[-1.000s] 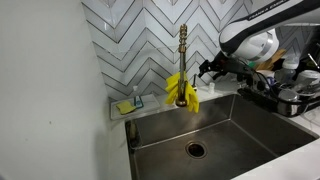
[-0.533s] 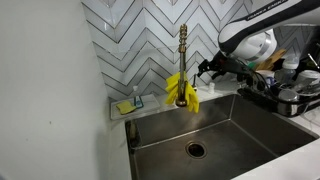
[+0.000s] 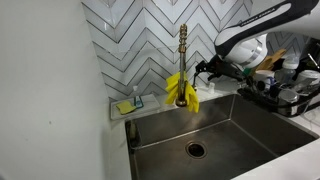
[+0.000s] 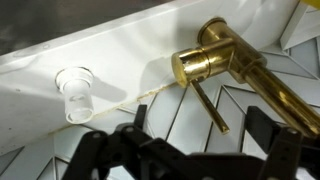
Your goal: Turn the faucet on then rinse the container under it then close the the faucet
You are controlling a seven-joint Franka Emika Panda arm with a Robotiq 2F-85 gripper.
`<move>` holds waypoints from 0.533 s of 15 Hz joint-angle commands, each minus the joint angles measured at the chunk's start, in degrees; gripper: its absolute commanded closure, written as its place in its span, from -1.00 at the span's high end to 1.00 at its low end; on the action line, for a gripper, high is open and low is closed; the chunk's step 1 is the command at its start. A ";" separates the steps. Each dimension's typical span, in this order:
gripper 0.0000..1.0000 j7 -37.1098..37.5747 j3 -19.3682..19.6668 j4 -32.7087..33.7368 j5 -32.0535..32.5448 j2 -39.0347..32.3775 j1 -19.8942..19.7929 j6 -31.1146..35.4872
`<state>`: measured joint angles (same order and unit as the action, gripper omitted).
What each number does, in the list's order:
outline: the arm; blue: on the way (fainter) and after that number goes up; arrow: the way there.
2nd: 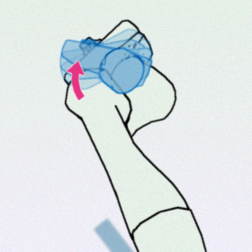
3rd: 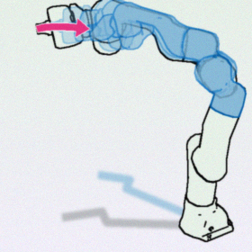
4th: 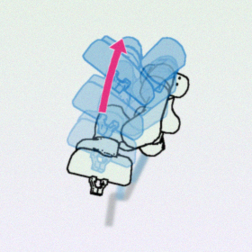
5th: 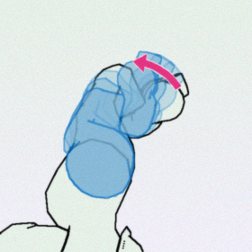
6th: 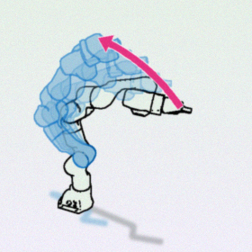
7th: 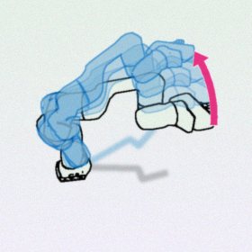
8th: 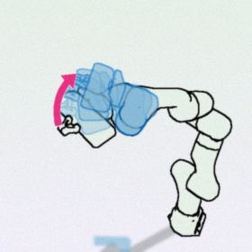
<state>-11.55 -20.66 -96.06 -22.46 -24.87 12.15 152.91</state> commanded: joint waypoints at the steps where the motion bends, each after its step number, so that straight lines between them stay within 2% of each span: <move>1: 1.00 0.13 -1.51 2.27 -0.77 -3.03 -0.36 3.90; 8: 1.00 2.37 -0.30 2.07 2.17 -4.07 0.35 5.82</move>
<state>-11.21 -21.41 -94.28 -22.22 -28.31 12.24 158.19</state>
